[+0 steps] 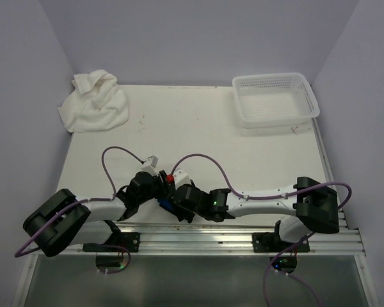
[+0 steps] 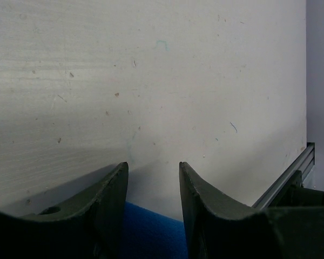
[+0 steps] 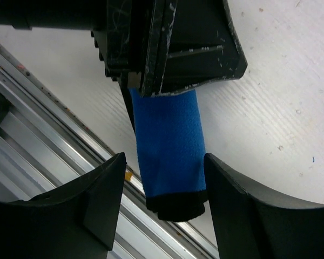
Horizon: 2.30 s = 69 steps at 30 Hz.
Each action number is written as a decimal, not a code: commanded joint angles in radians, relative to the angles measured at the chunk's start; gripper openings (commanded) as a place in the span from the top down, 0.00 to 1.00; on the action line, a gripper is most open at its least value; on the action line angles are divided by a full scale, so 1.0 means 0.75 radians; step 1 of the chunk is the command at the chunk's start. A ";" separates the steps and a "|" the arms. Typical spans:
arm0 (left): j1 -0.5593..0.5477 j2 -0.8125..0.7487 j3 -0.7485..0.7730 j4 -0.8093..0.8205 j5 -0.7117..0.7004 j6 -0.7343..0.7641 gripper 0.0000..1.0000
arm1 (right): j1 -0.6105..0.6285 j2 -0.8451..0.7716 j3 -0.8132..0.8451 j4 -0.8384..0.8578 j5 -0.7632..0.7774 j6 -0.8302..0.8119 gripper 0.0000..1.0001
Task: Roll the towels
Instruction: Roll the towel
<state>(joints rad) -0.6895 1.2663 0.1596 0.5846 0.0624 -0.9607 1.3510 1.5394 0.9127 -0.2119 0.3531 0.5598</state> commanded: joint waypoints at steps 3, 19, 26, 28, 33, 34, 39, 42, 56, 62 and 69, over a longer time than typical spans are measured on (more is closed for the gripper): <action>0.003 0.003 -0.039 -0.027 -0.024 0.001 0.53 | -0.057 0.042 0.092 0.060 -0.078 -0.065 0.35; 0.005 -0.062 -0.004 -0.135 -0.057 0.013 0.53 | -0.061 0.238 0.076 0.105 -0.123 -0.151 0.38; 0.007 -0.069 0.051 -0.225 -0.075 0.009 0.53 | -0.008 0.273 0.029 0.109 -0.025 -0.127 0.51; 0.009 -0.073 0.065 -0.254 -0.077 0.009 0.53 | 0.013 0.277 0.029 0.088 0.036 -0.125 0.57; 0.015 -0.085 0.114 -0.321 -0.079 0.019 0.52 | 0.095 0.283 0.039 0.037 0.171 -0.108 0.68; 0.015 -0.087 0.122 -0.333 -0.077 0.023 0.52 | 0.107 0.285 0.047 0.027 0.196 -0.104 0.70; 0.034 -0.103 0.210 -0.448 -0.128 0.052 0.48 | 0.160 0.281 0.057 -0.020 0.345 -0.082 0.74; 0.050 -0.120 0.266 -0.518 -0.138 0.072 0.43 | 0.191 0.281 0.057 -0.040 0.429 -0.067 0.74; 0.103 -0.199 0.425 -0.714 -0.028 0.099 0.37 | 0.303 0.561 0.333 -0.447 0.948 0.053 0.71; 0.124 -0.242 0.507 -0.771 0.017 0.136 0.35 | 0.305 0.704 0.456 -0.574 1.079 0.045 0.69; 0.130 -0.222 0.532 -0.698 0.229 0.125 0.35 | 0.324 0.774 0.530 -0.648 1.122 0.008 0.65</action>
<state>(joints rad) -0.6003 1.0973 0.5289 0.0238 0.1257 -0.8787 1.5852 2.0998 1.2758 -0.6384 1.1366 0.5587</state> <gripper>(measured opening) 0.646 0.346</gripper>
